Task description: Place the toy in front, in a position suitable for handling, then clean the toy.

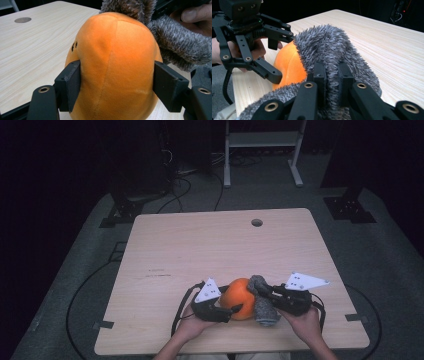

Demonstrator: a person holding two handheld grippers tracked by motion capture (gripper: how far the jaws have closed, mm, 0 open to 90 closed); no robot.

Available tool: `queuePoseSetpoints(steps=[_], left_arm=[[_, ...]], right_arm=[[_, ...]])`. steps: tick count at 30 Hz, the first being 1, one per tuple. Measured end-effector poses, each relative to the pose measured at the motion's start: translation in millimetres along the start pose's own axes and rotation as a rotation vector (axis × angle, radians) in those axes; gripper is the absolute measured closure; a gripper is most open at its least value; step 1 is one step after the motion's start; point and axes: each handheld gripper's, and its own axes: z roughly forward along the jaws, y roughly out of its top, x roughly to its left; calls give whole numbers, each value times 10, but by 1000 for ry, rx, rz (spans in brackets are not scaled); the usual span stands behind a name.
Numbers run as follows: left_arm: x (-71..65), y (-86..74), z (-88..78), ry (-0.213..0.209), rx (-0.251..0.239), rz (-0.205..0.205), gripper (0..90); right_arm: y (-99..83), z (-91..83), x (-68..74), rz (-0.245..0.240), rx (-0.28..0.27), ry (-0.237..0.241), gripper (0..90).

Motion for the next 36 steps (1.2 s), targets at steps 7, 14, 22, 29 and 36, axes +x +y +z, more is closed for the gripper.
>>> queuePoseSetpoints(steps=[7, 14, 22, 29, 36], left_arm=[[-73, 4, 24, 8, 7, 61, 307], [-68, 22, -5, 33, -1, 52, 321], [-201, 55, 33, 74, -1, 140, 364], [-268, 66, 18, 78, -2, 189, 377], [-102, 54, 122, -32, 73, 43, 90]], right_arm=[[168, 44, 234, -111, -20, 33, 803], [54, -10, -11, -5, 3, -24, 805], [183, 13, 364, -141, 4, 27, 807], [162, -42, 156, -75, -16, -12, 808], [89, -112, 164, -78, 15, 3, 808]])
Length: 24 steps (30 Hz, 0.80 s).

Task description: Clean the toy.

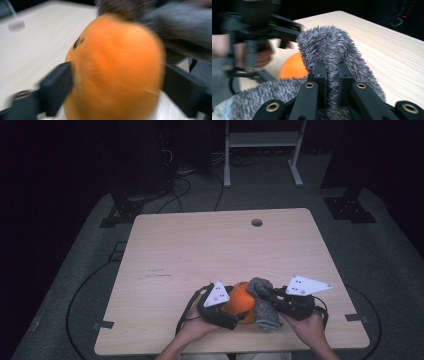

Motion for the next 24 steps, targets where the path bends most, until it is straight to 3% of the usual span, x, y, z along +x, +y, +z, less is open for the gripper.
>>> queuePoseSetpoints(steps=[1, 4, 7, 8, 13, 18, 21, 24], left_arm=[[-21, -19, -10, 5, -19, 26, 145], [-145, 1, -36, 62, -20, 157, 290], [-225, 21, -52, 151, -11, 266, 349], [-242, 27, -59, 163, -10, 291, 355], [-192, 2, -66, 144, -7, 265, 352], [-103, -26, -74, 119, -25, 181, 291], [-94, -33, -66, 118, -25, 172, 291], [-143, -34, -36, 126, -17, 204, 311]], right_arm=[[18, 7, 35, -12, 3, 8, 808], [91, 35, 133, -48, 2, 26, 808], [147, 41, 145, -54, -21, 26, 808], [153, 43, 126, -45, -22, 23, 808], [-12, 78, -130, 43, 0, 5, 808], [-119, 61, -228, 103, 24, 0, 808], [-65, 48, -129, 68, 16, 2, 809], [39, 60, 26, 17, 6, 31, 809]])
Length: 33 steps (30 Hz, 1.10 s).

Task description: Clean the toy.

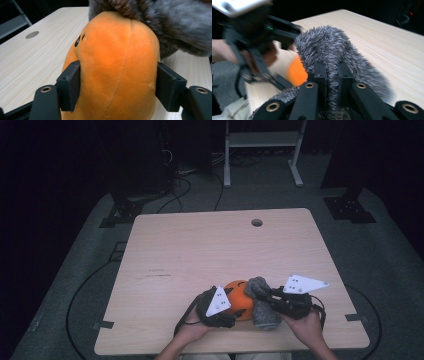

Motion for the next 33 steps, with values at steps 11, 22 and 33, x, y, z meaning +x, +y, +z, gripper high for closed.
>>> queuePoseSetpoints(steps=[11, 22, 33], left_arm=[[-17, -23, -18, -17, 2, 55, 298], [168, -138, -86, -64, -32, -53, 294], [286, -91, -141, -59, -44, -182, 342]], right_arm=[[-103, 15, -258, 79, 7, -27, 809], [-135, 85, -274, 134, -16, 17, 809], [-153, 50, -322, 194, -38, 27, 808]])
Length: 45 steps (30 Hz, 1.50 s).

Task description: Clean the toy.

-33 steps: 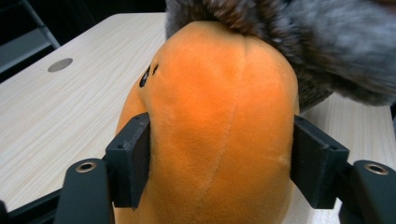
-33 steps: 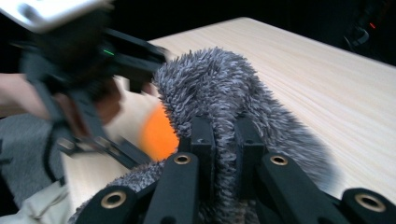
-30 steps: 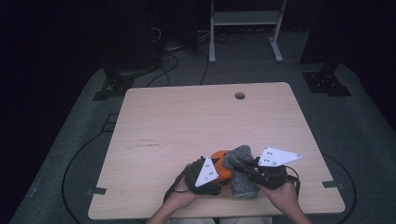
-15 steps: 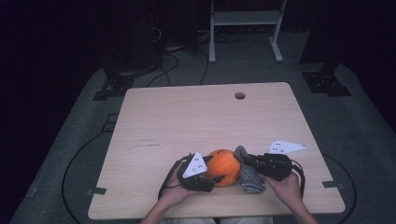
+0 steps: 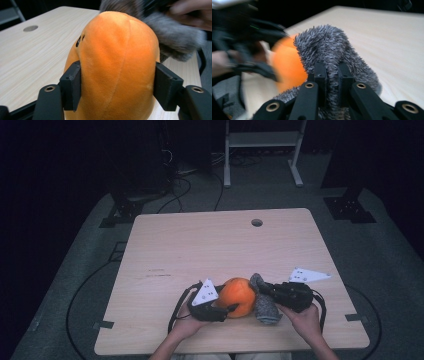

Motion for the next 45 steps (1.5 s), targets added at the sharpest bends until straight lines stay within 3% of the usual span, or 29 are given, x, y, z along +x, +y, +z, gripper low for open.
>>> queuePoseSetpoints(steps=[2, 5, 7, 9, 11, 14, 17, 20, 22, 28, 31, 32, 36, 40, 42, 45], left_arm=[[-11, 1, 9, -1, 2, -6, 348], [-18, 20, 14, -23, -6, -36, 354], [14, 23, -5, -41, -23, -77, 357], [53, 23, -20, -47, -29, -113, 358], [59, 21, -17, -44, -26, -120, 360], [57, 23, 0, -37, -20, -132, 360], [86, 2, 5, -32, -24, -178, 352], [153, -25, -8, -37, -41, -248, 348], [176, -23, -12, -37, -46, -262, 347], [65, 10, 44, -15, -31, -207, 333], [33, 20, 62, -30, 1, -119, 191], [33, 10, 65, -24, 5, -98, 184], [14, 11, 89, -26, -2, -93, 237], [44, 2, 56, -67, -26, -94, 186], [40, -3, 72, -62, -17, -99, 182], [2, -2, 83, -41, -9, -60, 274]], right_arm=[[60, -15, 126, -39, -30, 28, 808], [79, 45, 263, -113, -7, 25, 808], [51, 52, 235, -117, -5, 12, 808], [27, 38, 178, -116, 18, -35, 808], [12, 25, 161, -101, 24, -41, 808], [59, 24, 291, -142, -3, -20, 808], [80, 96, 404, -196, 5, -16, 807], [38, 130, 321, -174, 18, -22, 808], [16, 116, 259, -155, 36, -50, 807], [101, 57, 386, -196, 1, -34, 808], [55, 107, 346, -192, 24, -25, 808], [40, 105, 332, -183, 28, -20, 808], [18, 75, 292, -187, 44, -45, 808], [-2, 21, 197, -152, 67, -86, 808], [-7, 8, 179, -148, 64, -87, 808], [28, -17, 199, -151, 49, -87, 808]])
